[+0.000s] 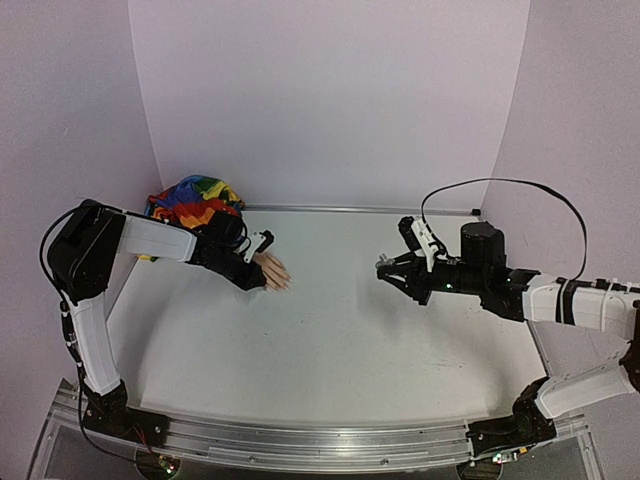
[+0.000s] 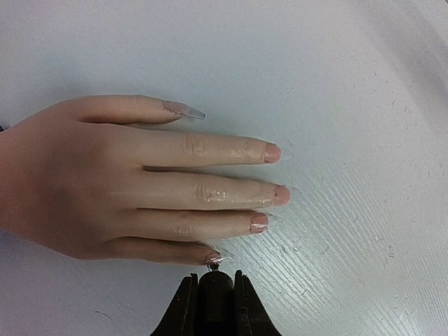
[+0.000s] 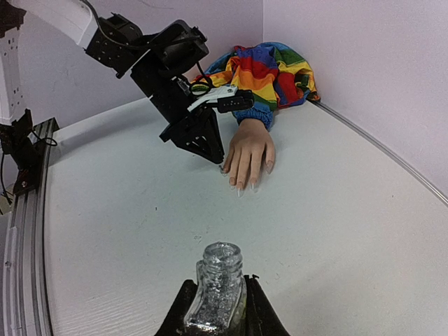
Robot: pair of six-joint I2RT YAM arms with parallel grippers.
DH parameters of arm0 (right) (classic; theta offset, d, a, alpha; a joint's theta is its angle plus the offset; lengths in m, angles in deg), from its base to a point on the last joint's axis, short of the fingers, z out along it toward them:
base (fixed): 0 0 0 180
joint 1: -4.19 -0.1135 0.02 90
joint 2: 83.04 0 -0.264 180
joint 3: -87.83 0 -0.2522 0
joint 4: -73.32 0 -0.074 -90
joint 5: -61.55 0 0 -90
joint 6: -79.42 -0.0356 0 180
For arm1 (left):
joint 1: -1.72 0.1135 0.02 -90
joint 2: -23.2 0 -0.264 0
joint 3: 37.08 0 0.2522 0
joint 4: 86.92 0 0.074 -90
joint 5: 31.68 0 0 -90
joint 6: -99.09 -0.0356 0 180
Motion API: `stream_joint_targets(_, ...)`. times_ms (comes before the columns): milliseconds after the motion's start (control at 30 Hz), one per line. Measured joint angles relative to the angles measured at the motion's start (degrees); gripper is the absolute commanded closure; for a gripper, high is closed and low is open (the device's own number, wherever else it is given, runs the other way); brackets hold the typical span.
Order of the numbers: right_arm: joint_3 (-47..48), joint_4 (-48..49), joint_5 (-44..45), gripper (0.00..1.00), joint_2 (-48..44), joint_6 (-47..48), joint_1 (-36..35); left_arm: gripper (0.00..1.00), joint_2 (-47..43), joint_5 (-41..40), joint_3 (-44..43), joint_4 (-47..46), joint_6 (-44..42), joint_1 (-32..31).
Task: Paint the nails
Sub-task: Paint the nail with the hand.
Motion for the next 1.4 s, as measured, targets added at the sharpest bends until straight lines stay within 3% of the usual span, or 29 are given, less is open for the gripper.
stream_joint_targets(1400, 0.0, 0.0, -0.83, 1.0, 0.52, -0.02, 0.0, 1.0, -2.54, 2.1, 2.38, -1.7, -0.74, 0.0)
